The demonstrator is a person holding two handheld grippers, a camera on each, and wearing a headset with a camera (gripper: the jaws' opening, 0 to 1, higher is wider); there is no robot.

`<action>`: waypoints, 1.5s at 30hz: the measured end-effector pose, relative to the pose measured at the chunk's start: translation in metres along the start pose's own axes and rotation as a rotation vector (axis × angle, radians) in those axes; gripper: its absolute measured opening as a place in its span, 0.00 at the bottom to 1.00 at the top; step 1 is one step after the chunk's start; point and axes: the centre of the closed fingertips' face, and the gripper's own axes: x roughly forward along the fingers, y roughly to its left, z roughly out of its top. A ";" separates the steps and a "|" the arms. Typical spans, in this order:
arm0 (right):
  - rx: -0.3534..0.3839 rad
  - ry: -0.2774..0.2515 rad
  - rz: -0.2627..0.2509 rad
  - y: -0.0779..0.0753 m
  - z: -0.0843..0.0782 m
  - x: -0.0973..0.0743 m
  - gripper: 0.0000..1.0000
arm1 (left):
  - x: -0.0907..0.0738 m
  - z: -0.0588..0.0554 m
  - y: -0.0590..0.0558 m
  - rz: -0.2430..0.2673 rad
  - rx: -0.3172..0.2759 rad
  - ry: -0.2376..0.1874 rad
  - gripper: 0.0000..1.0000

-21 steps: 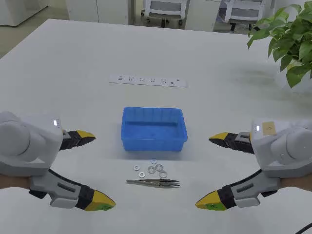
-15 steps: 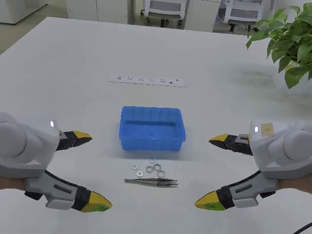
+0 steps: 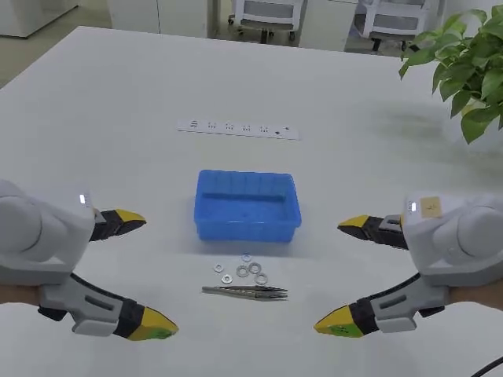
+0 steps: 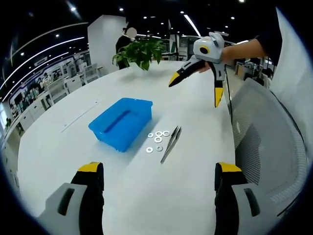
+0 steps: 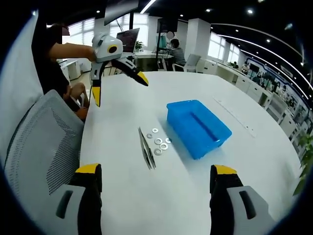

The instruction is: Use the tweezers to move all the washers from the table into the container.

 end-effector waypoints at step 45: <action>0.000 0.011 0.005 0.002 -0.003 0.000 0.92 | 0.003 -0.003 -0.003 -0.002 0.009 0.011 1.00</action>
